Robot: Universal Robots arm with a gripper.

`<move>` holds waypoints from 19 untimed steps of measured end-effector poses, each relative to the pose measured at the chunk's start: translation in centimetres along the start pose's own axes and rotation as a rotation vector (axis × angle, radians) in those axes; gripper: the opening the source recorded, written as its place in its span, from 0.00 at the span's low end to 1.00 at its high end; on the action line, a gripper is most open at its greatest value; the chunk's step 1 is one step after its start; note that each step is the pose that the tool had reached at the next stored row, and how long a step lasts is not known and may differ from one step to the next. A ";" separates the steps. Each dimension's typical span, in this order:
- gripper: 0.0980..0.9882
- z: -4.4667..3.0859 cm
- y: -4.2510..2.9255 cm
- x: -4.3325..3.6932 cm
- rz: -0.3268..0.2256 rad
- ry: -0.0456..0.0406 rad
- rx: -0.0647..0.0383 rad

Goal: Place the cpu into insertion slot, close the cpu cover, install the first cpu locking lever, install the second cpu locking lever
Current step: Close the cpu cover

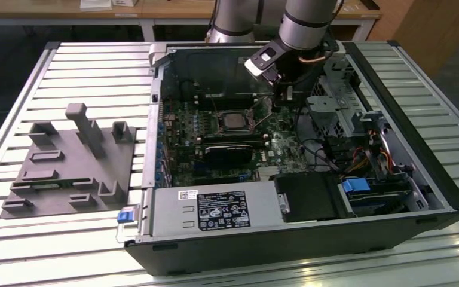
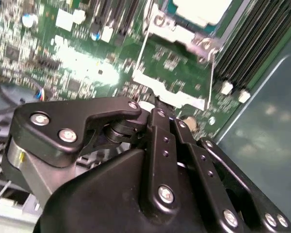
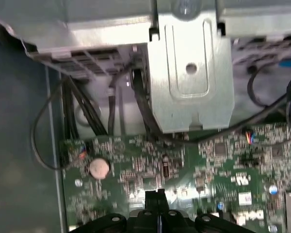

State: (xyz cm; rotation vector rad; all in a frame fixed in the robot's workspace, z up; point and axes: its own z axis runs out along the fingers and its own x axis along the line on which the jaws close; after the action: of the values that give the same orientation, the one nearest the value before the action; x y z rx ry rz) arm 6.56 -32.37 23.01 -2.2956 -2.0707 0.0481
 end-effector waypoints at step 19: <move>0.00 0.12 -0.96 -0.04 0.001 -0.0078 0.077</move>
State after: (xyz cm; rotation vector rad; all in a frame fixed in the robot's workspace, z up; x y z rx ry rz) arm 5.59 -32.31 22.94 -2.2560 -2.0338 0.1343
